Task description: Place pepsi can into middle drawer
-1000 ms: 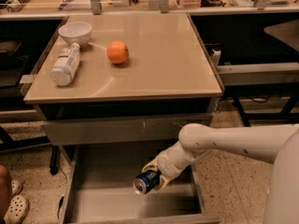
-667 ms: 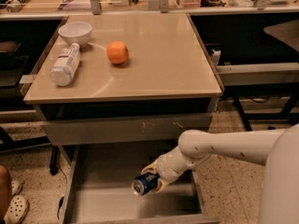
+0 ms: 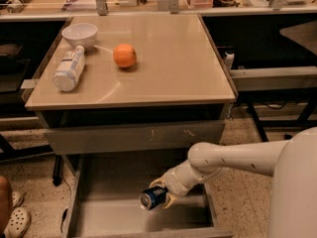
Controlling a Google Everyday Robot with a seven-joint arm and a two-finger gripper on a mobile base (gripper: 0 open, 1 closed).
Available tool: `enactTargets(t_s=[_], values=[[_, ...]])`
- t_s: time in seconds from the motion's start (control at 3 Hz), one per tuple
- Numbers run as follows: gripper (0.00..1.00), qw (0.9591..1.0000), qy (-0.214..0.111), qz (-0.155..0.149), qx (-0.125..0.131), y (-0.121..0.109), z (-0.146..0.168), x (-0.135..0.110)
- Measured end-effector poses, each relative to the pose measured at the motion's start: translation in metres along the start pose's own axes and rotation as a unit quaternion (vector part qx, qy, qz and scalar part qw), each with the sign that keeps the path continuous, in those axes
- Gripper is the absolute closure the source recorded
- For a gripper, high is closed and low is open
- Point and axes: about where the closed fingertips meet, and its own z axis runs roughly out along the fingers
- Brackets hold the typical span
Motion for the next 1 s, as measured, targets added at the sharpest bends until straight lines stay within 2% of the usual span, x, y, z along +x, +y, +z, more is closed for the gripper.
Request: enactTargets(t_s=[0.33,0.67,1.0], values=[[1.00,0.9999,0.011,0.010,0.001,-0.005,0.015,0.000],[1.00,0.9994,-0.007,0.032,0.011,-0.015,0.042,-0.006],[1.00,0.9977,-0.043,0.051,0.007,-0.015,0.058,-0.021]])
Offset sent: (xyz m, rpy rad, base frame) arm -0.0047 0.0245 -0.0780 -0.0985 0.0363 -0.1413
